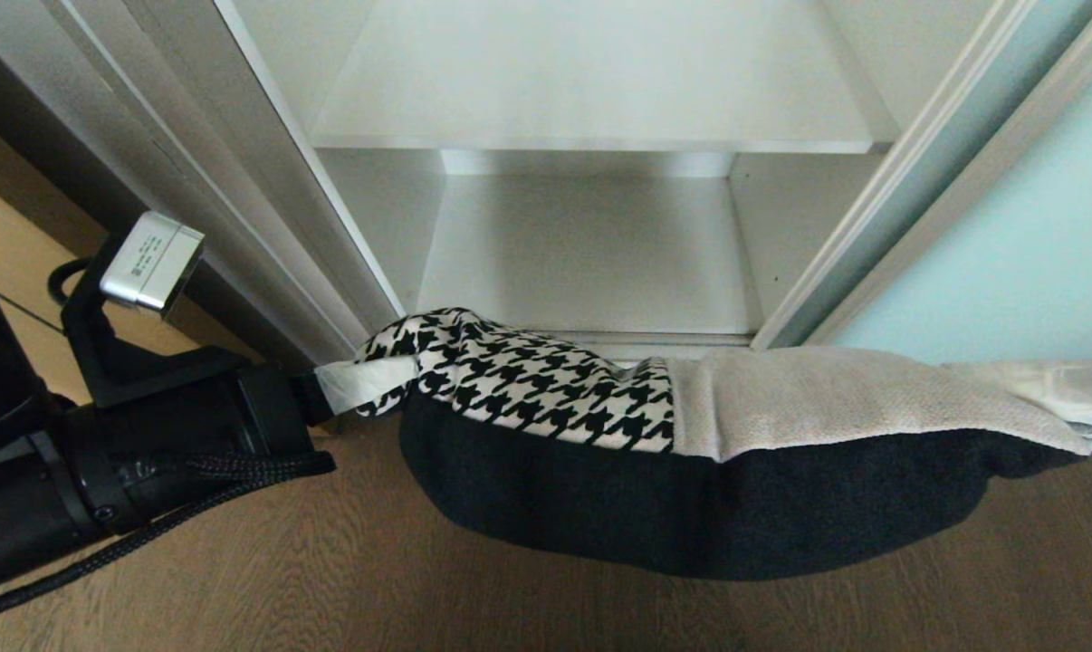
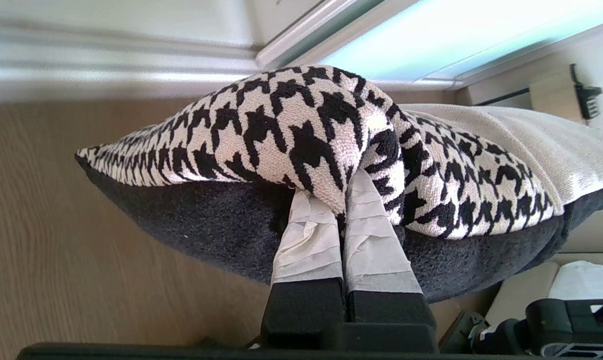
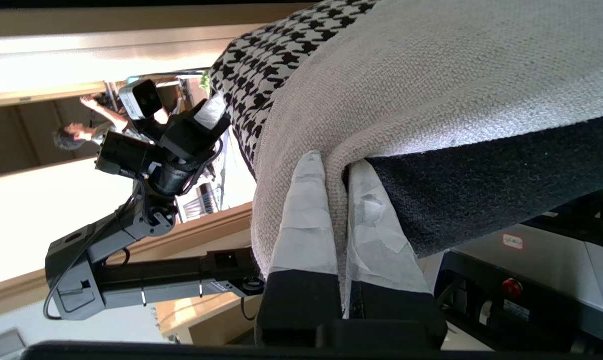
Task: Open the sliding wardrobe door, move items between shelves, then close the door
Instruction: Place the pillow on the higher shelf
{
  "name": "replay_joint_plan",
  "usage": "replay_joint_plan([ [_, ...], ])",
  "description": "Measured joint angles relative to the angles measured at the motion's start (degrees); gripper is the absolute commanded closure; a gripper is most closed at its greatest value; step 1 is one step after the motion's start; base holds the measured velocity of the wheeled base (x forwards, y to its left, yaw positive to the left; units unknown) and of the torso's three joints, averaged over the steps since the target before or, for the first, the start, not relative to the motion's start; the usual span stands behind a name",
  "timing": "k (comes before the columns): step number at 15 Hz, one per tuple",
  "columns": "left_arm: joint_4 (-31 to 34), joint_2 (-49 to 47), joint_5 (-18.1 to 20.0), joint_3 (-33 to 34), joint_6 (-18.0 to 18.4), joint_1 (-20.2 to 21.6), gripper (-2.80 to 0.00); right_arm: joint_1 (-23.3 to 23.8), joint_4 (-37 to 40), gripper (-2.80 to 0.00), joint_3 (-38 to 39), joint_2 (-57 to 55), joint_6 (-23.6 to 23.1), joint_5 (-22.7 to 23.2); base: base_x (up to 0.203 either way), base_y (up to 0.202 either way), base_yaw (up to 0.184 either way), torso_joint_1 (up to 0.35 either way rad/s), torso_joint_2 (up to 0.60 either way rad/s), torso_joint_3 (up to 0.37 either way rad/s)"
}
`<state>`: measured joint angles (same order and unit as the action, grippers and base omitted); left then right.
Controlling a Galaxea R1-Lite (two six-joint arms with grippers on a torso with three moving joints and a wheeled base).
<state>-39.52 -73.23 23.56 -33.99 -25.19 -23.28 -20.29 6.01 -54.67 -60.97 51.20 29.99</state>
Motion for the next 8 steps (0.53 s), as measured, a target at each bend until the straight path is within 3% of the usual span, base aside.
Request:
replay_joint_plan([
  [8, 0.05, 1.10, -0.11, -0.33, 0.02, -0.02, 0.00, -0.20, 0.02, 0.00, 0.42, 0.21, -0.12, -0.01, 0.000, 0.000, 0.000, 0.001, 0.00, 0.204],
])
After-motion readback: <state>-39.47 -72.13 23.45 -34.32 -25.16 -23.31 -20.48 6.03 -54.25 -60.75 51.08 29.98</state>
